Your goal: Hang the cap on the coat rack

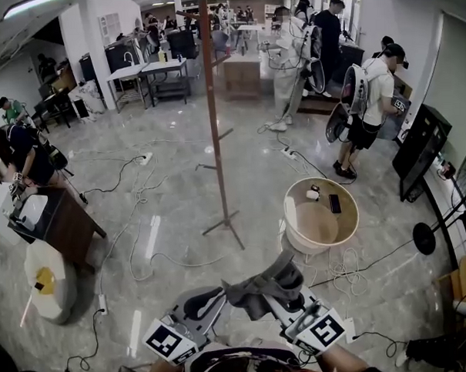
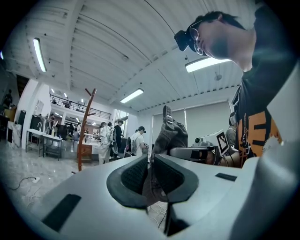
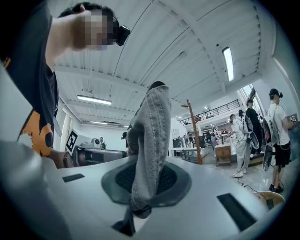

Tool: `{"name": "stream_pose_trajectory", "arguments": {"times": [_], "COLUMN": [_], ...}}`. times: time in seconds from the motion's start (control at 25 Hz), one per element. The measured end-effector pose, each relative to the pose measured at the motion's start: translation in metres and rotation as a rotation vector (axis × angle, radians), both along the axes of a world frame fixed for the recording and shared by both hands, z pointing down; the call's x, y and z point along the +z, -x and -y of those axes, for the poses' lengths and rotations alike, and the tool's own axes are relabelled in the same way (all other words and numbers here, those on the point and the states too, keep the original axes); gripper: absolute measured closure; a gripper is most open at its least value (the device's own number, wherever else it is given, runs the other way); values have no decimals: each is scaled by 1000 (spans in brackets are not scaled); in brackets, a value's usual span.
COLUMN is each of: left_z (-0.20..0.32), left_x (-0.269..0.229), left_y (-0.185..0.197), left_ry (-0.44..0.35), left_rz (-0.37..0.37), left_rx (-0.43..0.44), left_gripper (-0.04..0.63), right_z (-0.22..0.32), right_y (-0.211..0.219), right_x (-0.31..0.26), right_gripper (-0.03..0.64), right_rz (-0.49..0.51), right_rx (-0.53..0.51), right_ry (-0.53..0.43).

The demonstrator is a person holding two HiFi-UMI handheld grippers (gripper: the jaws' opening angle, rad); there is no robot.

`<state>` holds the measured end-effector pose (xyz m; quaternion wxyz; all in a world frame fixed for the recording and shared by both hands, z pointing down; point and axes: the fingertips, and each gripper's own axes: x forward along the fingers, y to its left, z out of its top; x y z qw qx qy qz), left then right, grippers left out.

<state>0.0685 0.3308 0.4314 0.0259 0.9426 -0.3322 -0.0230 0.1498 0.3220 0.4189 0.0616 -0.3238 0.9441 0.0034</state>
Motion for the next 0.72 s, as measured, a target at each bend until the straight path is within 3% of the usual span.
{"name": "stream_pose_trajectory", "arguments": {"times": [0.28,0.52,0.72], "left_z": [11,34,78], "left_x": [8,9,5], "left_y": [-29,-28,-20], "left_ry": [26,28,13], "left_rz": [-15,-2,-51], "left_rx": [-28,-37,-28], "left_gripper": [538,538,538], "right_z": [17,46,89], "right_y": [-27,-29,-15], "right_x": [3,16,13], "right_gripper": [572,572,572], "right_rz": [-2,-24,-31], "right_rx": [-28,-34,-37], "right_ry": [-4,26,13]}}
